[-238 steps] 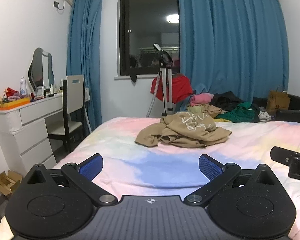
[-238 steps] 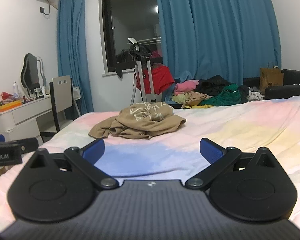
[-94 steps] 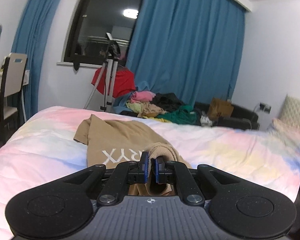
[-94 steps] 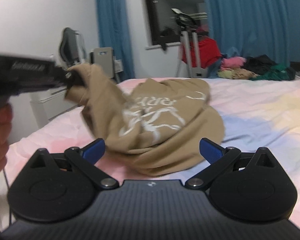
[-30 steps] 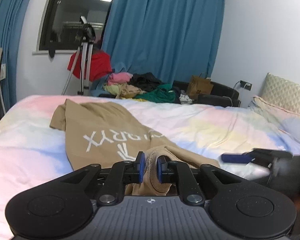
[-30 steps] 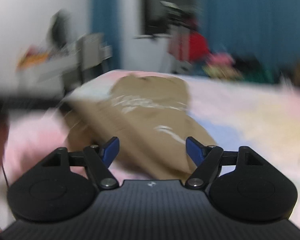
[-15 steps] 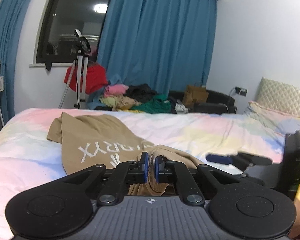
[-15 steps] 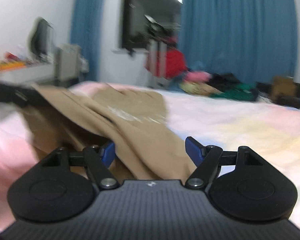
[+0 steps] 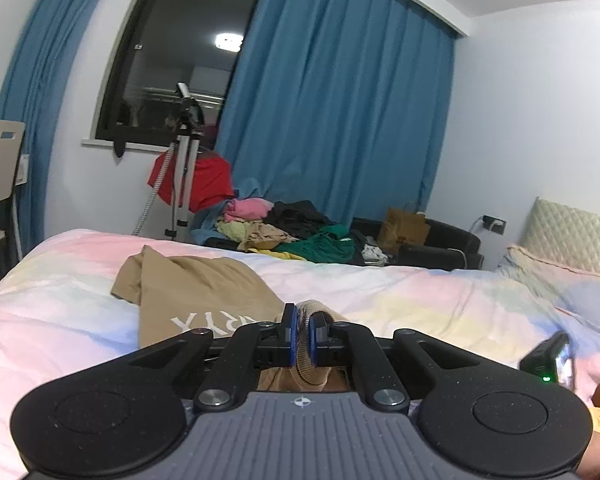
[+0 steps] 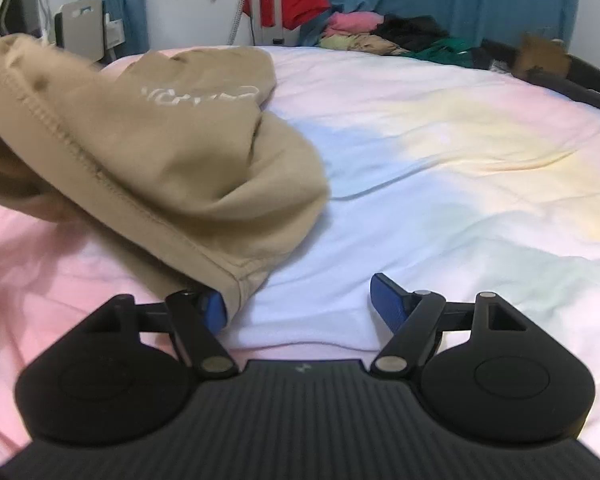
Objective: Fold clothes
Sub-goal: 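Grasp another shirt edge with the right gripper while the left gripper holds its edge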
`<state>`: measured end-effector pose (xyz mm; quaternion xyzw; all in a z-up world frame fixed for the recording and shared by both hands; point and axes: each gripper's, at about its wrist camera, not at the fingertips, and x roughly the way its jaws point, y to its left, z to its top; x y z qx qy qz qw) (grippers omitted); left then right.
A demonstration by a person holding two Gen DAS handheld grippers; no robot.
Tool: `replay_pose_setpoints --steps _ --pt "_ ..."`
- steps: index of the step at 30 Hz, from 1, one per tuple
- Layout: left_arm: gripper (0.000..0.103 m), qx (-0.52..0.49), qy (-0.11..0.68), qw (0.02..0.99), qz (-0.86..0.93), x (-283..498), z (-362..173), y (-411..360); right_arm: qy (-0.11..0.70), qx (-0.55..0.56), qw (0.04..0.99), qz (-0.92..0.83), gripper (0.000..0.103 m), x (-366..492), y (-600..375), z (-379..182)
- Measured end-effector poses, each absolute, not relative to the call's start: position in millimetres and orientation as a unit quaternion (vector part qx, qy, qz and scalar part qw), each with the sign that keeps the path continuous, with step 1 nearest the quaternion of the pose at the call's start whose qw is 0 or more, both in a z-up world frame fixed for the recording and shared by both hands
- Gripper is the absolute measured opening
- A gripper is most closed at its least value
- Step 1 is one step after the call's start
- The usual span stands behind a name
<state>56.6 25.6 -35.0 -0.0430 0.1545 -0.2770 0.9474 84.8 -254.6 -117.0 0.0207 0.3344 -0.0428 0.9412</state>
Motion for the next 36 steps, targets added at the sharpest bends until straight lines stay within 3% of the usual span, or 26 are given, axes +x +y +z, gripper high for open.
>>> replay_pose_setpoints --steps 4,8,9,15,21,24,28,34,36 --pt "0.006 -0.047 0.166 0.946 -0.275 59.6 -35.9 29.3 0.202 0.037 0.974 -0.097 0.069 61.6 -264.4 -82.4" --pt "0.006 -0.050 0.178 0.944 -0.272 62.7 -36.9 32.9 0.164 0.044 0.983 -0.068 0.014 53.7 -261.5 -75.6" --pt "0.006 -0.051 0.181 0.944 -0.272 63.5 -37.1 33.9 0.163 0.050 0.984 -0.058 0.006 54.1 -260.4 -76.1" --pt "0.008 -0.019 0.207 0.943 -0.258 69.4 -49.6 27.4 0.106 0.051 0.993 0.000 0.006 49.0 -251.0 -62.7" --pt "0.024 0.045 0.243 0.940 -0.234 76.7 -71.3 11.3 0.077 0.051 0.996 -0.002 0.006 28.2 -252.0 -42.0" --pt "0.026 0.110 0.282 0.931 -0.204 82.7 -89.6 -0.3 0.075 0.072 0.994 -0.017 0.007 25.9 -260.0 -41.7" --pt "0.041 0.205 0.294 0.917 -0.174 78.2 -110.9 -16.8 0.075 0.092 0.992 -0.033 0.007 28.9 -264.7 -45.9" --pt "0.045 0.244 0.328 0.899 -0.158 66.2 -123.6 -32.4 0.070 0.101 0.991 -0.048 0.008 34.4 -265.2 -49.3" --pt "0.051 0.255 0.336 0.896 -0.136 62.1 -128.4 -36.2 0.074 0.093 0.991 -0.059 0.017 35.9 -264.7 -49.6"
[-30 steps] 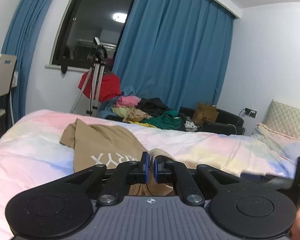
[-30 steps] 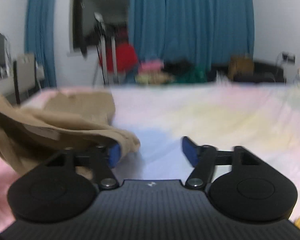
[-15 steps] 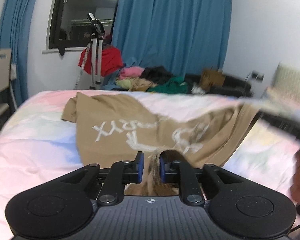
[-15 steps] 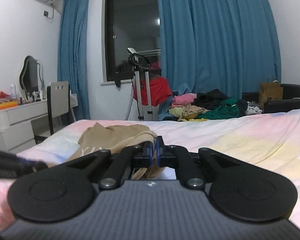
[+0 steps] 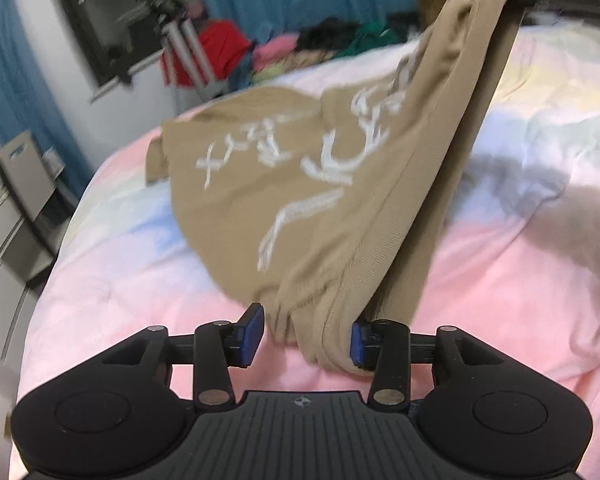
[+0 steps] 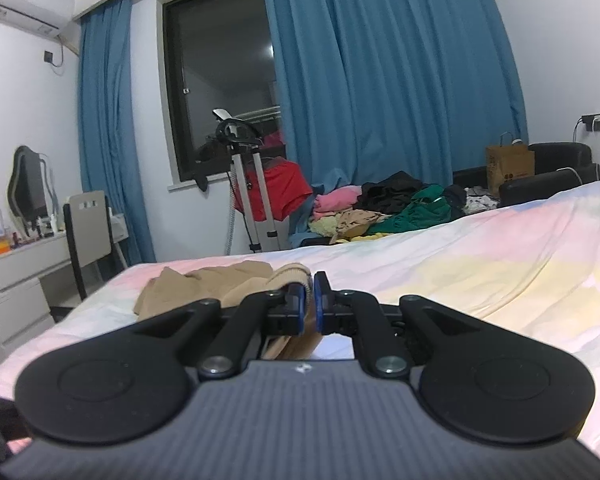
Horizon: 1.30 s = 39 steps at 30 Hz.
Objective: Fold clothes
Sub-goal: 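Grasp another shirt edge with the right gripper while the left gripper holds its edge, then lift the shirt with both grippers and swing it out over the bed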
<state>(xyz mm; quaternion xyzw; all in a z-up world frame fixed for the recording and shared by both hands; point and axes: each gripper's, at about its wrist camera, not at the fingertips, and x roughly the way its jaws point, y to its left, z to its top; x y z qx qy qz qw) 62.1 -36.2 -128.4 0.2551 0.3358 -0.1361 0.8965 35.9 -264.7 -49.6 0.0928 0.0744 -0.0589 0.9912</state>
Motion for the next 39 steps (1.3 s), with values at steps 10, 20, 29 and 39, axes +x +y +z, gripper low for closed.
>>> replay_pose_setpoints --steps 10,20,29,39 --pt "0.060 0.179 0.320 0.929 -0.050 75.6 -110.0 -8.1 0.199 0.021 0.976 -0.086 0.046 64.9 -258.6 -80.5" --pt "0.060 0.150 0.329 0.932 -0.037 83.5 -100.5 3.5 0.351 -0.026 0.935 -0.036 0.045 80.4 -243.6 -124.2" --pt "0.060 0.176 0.315 0.933 -0.017 80.5 -106.0 -3.4 0.237 0.059 0.962 -0.119 0.046 53.7 -269.7 -107.5" --pt "0.061 0.046 0.146 0.988 0.036 41.9 -20.8 34.9 0.049 0.109 0.984 -0.130 0.046 -1.4 -248.7 -37.4"
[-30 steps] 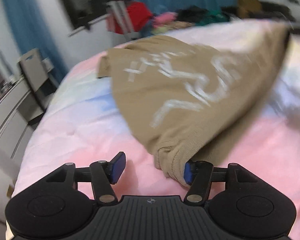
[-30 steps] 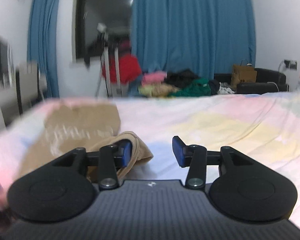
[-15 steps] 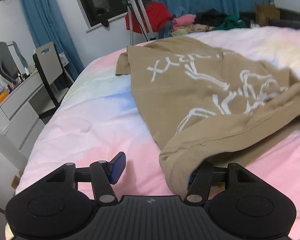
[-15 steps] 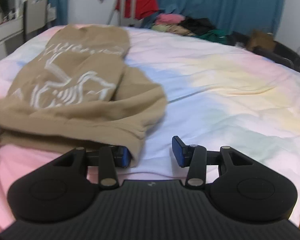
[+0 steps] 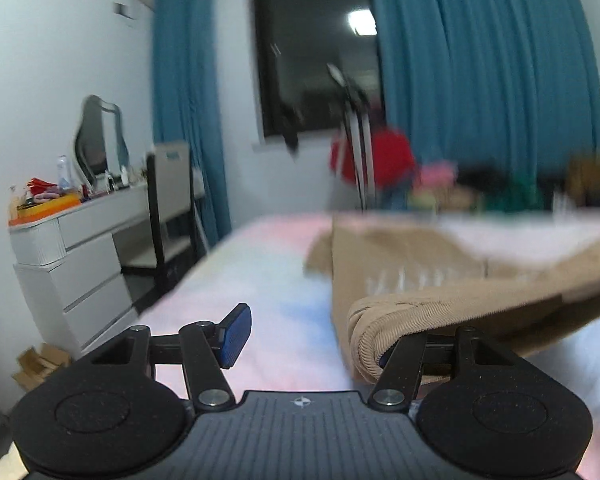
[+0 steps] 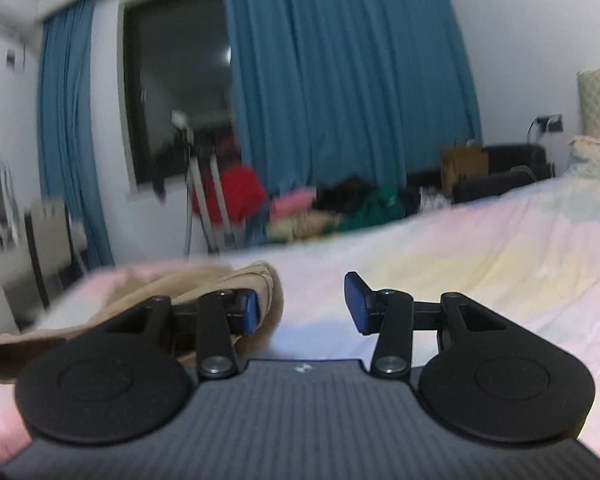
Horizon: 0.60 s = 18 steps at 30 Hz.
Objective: Fold clothes
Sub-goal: 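Lift the shirt with both grippers and swing it out over the bed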
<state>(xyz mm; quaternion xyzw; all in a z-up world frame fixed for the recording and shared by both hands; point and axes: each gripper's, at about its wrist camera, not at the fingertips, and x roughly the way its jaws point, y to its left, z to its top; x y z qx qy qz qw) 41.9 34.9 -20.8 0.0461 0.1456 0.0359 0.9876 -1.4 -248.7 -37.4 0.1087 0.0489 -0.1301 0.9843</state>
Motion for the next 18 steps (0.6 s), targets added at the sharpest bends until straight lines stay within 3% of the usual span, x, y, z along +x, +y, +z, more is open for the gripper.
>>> replay_pose_setpoints --steps 6,14,18 --pt "0.062 0.006 0.069 0.997 0.031 11.5 90.6 49.2 -0.029 0.145 0.981 -0.126 0.047 -24.0 -244.5 50.6" --pt "0.062 -0.027 -0.013 0.999 0.022 -24.1 253.6 65.4 -0.102 0.116 0.985 -0.072 0.047 -63.5 -245.8 216.5" --pt "0.072 -0.025 -0.053 0.998 0.004 -39.0 336.7 67.4 -0.120 0.115 0.984 -0.057 0.048 -84.5 -256.6 292.9"
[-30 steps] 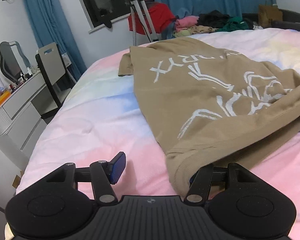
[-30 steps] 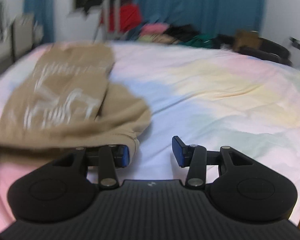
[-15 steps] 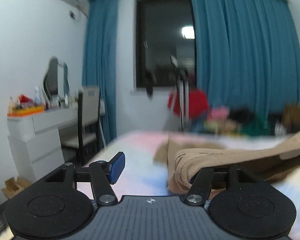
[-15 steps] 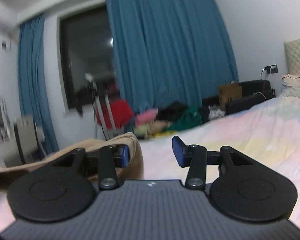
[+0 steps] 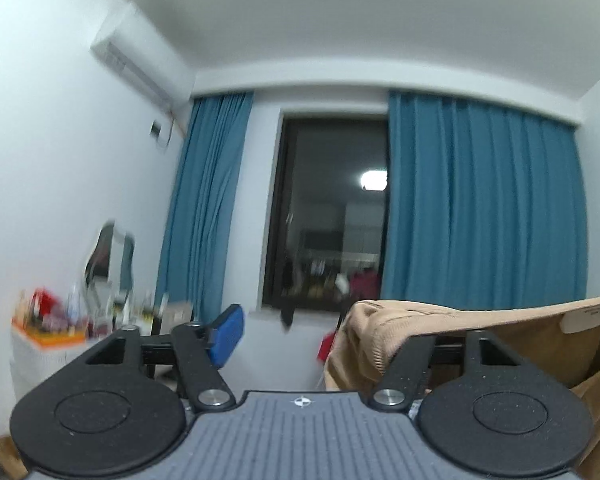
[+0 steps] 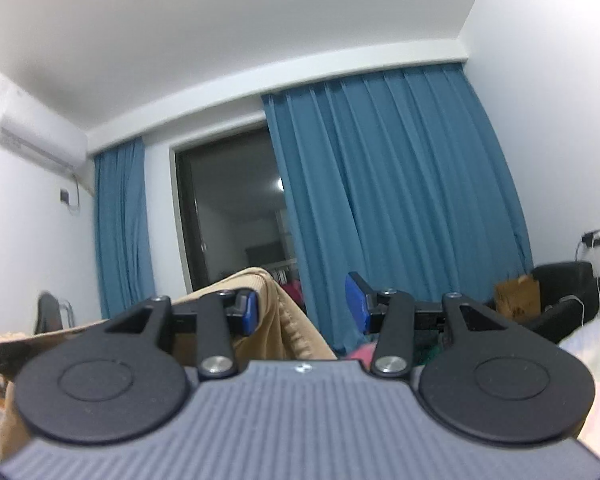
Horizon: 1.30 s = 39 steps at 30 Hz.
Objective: Fold clothes
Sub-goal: 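Lift the shirt with both grippers and swing it out over the bed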
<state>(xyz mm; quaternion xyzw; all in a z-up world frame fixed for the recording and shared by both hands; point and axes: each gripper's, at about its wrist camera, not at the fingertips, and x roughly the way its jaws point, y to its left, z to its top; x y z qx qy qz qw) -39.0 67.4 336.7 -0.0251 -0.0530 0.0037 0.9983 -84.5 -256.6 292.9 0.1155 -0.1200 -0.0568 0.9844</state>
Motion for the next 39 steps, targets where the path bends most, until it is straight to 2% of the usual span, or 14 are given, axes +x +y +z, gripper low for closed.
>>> replay_pose_setpoints --steps 5,8,10,12,15,23,29,34,39 --pt "0.072 -0.025 -0.073 0.997 -0.022 -50.1 422.1 65.0 -0.122 0.117 0.985 -0.031 0.049 -97.2 -271.3 365.4" --pt "0.073 -0.015 -0.082 0.996 -0.030 -48.1 455.7 55.2 -0.131 0.106 0.985 -0.033 0.050 -99.8 -274.8 393.6" --pt "0.076 -0.007 -0.088 0.996 -0.028 -38.5 466.8 45.9 -0.135 0.090 0.986 -0.044 0.053 -89.0 -276.9 400.0" --pt "0.076 0.000 -0.083 0.996 -0.021 -17.4 467.5 36.8 -0.136 0.075 0.986 -0.057 0.066 -74.2 -280.0 402.9" --pt "0.078 0.001 -0.059 0.998 -0.016 29.0 447.8 25.4 -0.105 0.062 0.990 -0.067 0.067 -24.4 -286.5 374.9" --pt "0.081 -0.003 0.050 0.999 0.008 212.3 312.3 0.4 0.004 0.031 0.996 -0.084 0.067 128.6 -305.0 276.3" --pt "0.082 -0.015 0.124 0.992 0.014 360.0 173.1 -31.9 0.098 0.035 0.990 -0.100 0.066 273.9 -332.0 151.7" --pt "0.083 -0.008 0.195 0.981 0.022 479.5 33.2 -47.2 0.193 0.021 0.975 -0.105 0.065 392.3 -357.3 37.7" --pt "0.080 0.012 0.317 0.948 0.010 569.6 -71.1 -72.7 0.309 -0.002 0.950 -0.037 0.065 453.9 -356.9 -9.9"
